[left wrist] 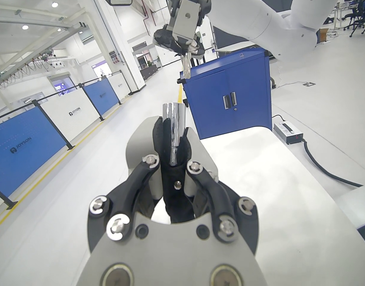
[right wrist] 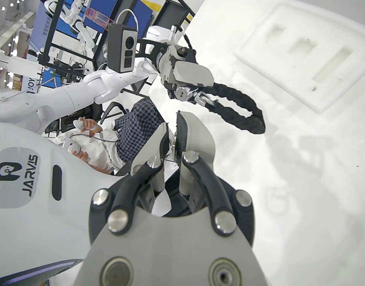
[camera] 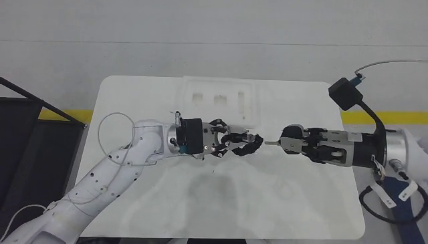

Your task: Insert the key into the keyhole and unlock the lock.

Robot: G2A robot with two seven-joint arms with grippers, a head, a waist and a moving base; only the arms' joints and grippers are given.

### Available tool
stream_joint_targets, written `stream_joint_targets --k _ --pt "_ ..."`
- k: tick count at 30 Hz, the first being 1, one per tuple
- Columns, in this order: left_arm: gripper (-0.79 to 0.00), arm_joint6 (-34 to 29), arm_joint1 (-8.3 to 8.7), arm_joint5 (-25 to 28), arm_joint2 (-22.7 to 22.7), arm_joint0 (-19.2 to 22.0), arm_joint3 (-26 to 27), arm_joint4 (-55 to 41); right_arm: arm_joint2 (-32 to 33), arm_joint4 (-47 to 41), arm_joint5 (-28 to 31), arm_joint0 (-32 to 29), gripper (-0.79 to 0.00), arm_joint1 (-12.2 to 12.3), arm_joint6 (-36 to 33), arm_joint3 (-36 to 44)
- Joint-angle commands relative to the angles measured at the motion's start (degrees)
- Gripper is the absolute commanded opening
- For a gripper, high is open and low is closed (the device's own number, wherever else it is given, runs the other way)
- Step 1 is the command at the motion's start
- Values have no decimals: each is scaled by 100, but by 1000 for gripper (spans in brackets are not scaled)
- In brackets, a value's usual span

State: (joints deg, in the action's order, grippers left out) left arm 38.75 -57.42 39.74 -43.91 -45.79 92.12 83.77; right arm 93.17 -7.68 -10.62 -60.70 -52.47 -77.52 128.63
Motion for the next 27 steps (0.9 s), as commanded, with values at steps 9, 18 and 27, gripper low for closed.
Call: stream_joint_targets --k 9,18,27 --pt "-785 334 -254 -504 358 162 -268 399 -165 298 -698 94 -785 95 18 264" --pt "-785 455 -414 -702 447 169 -524 372 -356 550 -945 73 -785 174 47 346" --pt "-785 440 -476 -635 409 107 -554 537 -560 674 -866 143 -785 232 144 410"
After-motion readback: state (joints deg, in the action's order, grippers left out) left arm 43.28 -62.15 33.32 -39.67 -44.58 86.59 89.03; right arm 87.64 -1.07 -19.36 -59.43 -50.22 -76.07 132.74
